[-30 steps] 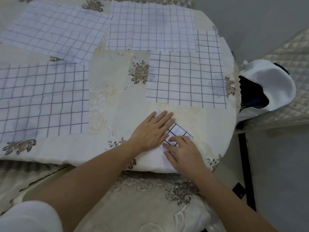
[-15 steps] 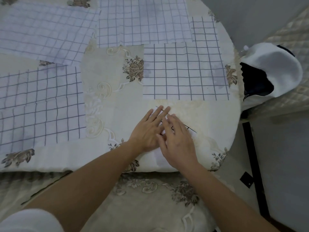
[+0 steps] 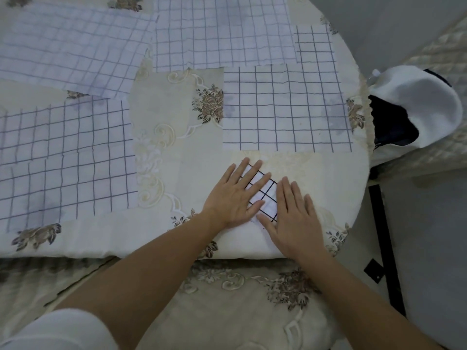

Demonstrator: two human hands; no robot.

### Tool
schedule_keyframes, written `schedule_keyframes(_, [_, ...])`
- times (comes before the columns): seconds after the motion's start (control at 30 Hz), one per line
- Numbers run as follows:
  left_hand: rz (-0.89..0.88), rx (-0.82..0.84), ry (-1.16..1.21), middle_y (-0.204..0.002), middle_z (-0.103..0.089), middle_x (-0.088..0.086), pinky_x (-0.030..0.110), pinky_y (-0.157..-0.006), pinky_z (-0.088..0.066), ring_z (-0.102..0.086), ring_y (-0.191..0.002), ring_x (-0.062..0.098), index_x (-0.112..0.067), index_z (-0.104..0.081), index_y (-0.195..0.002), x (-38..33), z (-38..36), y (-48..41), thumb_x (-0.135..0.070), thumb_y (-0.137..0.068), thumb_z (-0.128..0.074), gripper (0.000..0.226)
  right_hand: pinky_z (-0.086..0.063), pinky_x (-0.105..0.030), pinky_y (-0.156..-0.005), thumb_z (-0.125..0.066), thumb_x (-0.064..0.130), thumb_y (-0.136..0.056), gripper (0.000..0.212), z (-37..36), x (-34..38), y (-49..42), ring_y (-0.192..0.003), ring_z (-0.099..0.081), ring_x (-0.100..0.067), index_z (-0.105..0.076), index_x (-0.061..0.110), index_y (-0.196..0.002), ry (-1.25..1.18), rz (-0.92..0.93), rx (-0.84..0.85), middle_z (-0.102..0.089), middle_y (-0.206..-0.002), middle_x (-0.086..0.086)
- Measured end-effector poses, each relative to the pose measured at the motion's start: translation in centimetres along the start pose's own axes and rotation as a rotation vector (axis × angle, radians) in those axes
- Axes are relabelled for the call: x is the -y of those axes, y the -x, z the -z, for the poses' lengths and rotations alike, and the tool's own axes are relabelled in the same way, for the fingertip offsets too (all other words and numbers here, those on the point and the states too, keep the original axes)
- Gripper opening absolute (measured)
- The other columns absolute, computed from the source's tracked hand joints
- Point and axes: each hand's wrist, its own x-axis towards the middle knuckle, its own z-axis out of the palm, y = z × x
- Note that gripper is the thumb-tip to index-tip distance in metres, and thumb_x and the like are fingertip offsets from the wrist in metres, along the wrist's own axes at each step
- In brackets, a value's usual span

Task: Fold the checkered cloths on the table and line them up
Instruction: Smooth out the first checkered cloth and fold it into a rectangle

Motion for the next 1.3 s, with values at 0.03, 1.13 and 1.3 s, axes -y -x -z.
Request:
schedule_keyframes(0.03, [0.001, 0.0, -0.003, -0.168, 0.007, 0.002, 0.048, -0.124, -0.006, 0.012, -0.153, 0.027, -0.031, 0.0, -0.16, 0.0, 0.0, 0.0, -0.059, -0.102, -0.014, 0.066, -0.014, -0.048, -0.124, -0.002, 0.075, -0.093, 0.092, 0.2, -0.8, 0.3, -0.154, -0.001, -0.022, -0.004, 0.011, -0.159, 0.033, 0.01, 0.019, 0.002, -0.167, -0.005])
schedule_keyframes(1.13, [0.018, 0.006, 0.002, -0.168, 0.009, 0.002, 0.044, -0.125, -0.004, 0.012, -0.153, 0.019, -0.024, 0.001, -0.16, 0.8, -0.1, 0.8, -0.05, -0.103, -0.022, 0.067, -0.013, -0.041, -0.125, -0.02, 0.056, -0.103, 0.073, -1.4, 6.6, -3.4, -0.154, -0.006, -0.017, -0.014, 0.01, -0.158, -0.266, -0.073, -0.223, -0.013, -0.167, -0.003])
schedule_keyframes(1.3, [0.018, -0.003, -0.022, -0.168, 0.005, 0.004, 0.046, -0.124, -0.005, 0.008, -0.154, 0.021, -0.027, -0.005, -0.16, 1.0, -0.3, 0.8, -0.058, -0.102, -0.019, 0.068, -0.014, -0.043, -0.124, -0.015, 0.06, -0.102, 0.075, -2.1, 4.2, -2.0, -0.154, -0.005, -0.018, -0.012, 0.011, -0.159, -0.162, -0.077, -0.196, -0.011, -0.167, -0.004])
